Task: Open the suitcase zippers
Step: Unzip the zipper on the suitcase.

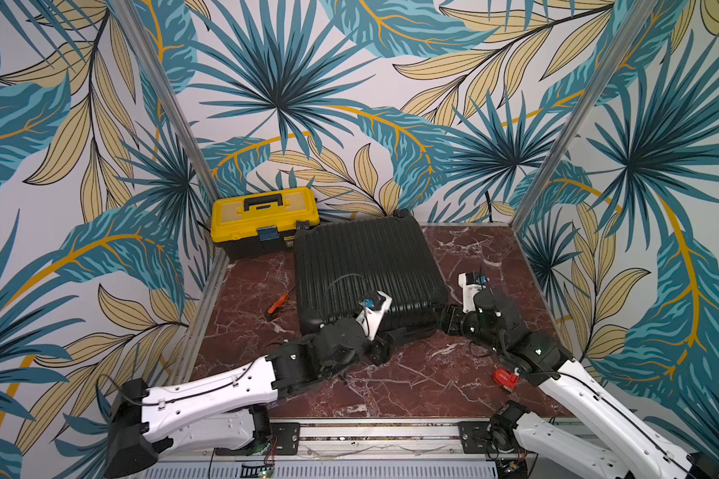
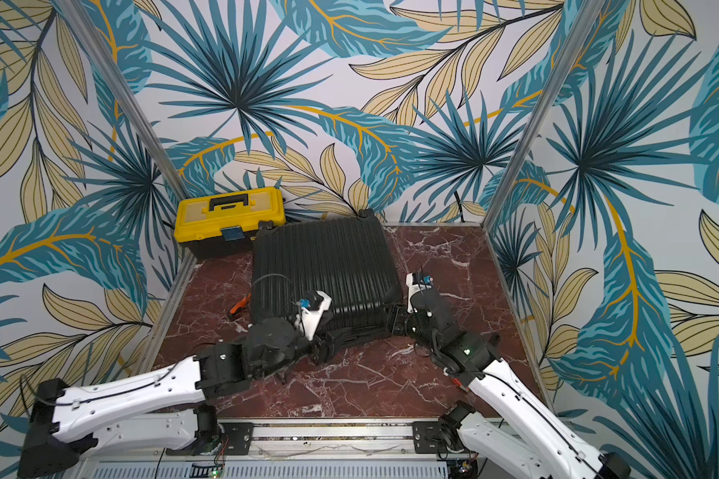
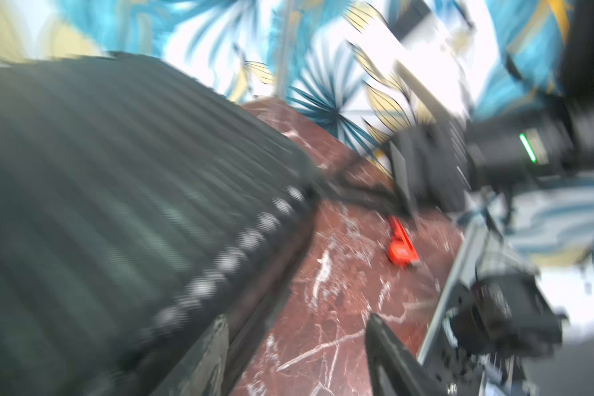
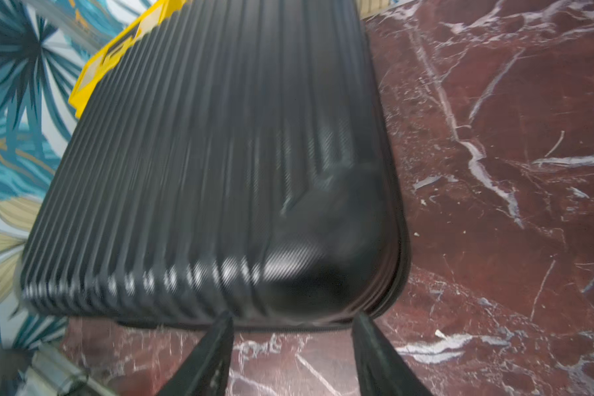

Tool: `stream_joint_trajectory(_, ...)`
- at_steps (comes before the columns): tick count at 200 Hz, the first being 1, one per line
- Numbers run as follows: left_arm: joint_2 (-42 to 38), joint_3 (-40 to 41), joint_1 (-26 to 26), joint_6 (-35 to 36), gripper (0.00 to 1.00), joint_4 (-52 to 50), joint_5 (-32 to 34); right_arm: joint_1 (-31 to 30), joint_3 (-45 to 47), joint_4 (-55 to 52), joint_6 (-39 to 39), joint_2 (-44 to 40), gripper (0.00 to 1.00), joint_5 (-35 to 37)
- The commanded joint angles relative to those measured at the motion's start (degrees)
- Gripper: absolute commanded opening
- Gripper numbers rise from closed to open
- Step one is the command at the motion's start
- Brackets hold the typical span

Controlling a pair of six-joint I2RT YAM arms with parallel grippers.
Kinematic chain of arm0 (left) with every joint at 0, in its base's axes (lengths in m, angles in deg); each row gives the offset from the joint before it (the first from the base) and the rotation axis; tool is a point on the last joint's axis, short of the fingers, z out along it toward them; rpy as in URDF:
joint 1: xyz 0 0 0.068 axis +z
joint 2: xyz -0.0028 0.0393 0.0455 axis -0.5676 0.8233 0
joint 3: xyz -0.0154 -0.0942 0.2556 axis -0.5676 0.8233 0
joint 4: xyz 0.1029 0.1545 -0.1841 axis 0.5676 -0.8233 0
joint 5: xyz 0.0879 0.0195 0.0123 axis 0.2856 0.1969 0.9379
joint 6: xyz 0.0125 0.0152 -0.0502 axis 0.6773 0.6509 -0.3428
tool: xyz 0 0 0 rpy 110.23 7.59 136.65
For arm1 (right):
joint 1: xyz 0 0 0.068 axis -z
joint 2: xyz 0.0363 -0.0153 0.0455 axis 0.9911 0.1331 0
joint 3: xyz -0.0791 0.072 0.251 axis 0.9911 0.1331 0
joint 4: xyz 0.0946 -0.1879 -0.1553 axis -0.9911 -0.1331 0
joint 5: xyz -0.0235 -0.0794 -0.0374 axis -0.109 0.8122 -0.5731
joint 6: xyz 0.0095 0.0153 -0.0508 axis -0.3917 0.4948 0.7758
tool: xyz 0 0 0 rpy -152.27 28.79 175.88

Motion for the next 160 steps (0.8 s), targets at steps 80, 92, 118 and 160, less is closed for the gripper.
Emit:
stream_joint_trajectory(80, -11.7, -1.3, 23.9, -20.9, 0.82, -30.9, 0.0, -35.3, 27.2, 84.6, 33.3, 28.7, 0.65, 20.9)
stream_joint_trajectory(92, -12.0, -1.4, 24.4, -21.4, 0.82, -30.9, -0.2, -35.3, 26.6, 91.1, 34.3, 35.4, 0.66, 22.4)
stream_joint_trajectory(118, -12.0, -1.9, 25.1, -21.5, 0.82, -30.9, -0.5, -35.0, 25.8, 102.9, 34.1, 46.2, 0.67, 25.9)
stream_joint_trajectory(160, -13.7, -1.8, 25.6, -21.1, 0.82, -30.8, -1.0, -34.6, 24.9, 111.6, 31.4, 54.7, 0.66, 27.9)
